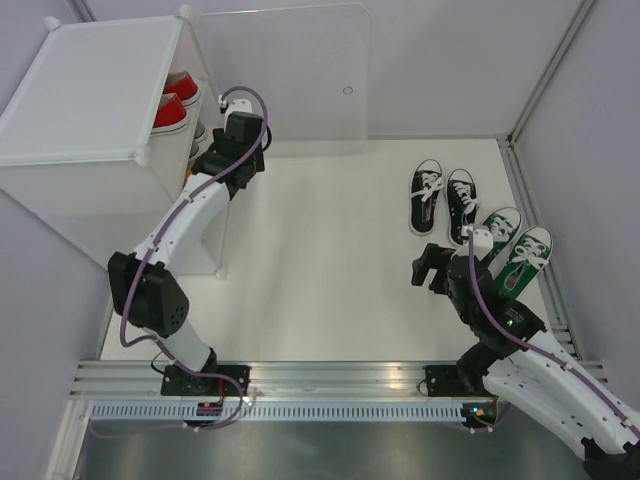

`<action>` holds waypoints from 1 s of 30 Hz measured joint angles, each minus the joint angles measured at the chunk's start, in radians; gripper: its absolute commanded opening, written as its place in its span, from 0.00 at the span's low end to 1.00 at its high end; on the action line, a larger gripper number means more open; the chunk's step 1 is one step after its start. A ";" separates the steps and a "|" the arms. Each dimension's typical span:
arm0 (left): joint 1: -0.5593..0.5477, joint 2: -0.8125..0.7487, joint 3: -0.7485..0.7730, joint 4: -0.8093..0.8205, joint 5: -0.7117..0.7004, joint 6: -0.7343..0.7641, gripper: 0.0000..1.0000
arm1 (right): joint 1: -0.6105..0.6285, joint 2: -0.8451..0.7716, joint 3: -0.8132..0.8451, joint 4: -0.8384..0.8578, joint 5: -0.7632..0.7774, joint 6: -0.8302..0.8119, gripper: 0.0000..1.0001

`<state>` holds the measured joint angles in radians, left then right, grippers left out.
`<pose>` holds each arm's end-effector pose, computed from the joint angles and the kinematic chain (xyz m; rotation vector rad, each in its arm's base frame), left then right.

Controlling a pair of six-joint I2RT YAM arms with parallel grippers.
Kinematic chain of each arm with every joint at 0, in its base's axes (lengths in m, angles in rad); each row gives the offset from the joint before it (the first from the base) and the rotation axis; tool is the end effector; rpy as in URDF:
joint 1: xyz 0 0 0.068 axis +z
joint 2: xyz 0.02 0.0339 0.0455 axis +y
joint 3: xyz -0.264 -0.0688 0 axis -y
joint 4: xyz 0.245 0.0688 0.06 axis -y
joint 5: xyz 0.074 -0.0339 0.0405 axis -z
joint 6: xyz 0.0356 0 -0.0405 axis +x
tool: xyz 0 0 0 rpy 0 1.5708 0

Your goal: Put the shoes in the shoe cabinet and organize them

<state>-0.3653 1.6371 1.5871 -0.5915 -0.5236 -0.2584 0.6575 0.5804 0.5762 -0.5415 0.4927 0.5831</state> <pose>0.3512 -0.1153 0.3619 -0.1698 2.1161 0.2130 0.1168 0.0689 0.2626 0.2120 2.0440 0.2492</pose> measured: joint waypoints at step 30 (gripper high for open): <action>0.121 0.230 0.023 0.125 -0.122 0.129 0.60 | 0.000 0.030 -0.008 0.012 -0.045 -0.012 0.93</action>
<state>-0.2440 1.8668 1.6104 -0.4664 -0.6456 -0.1299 0.6575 0.6106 0.5686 -0.5297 0.4480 0.5709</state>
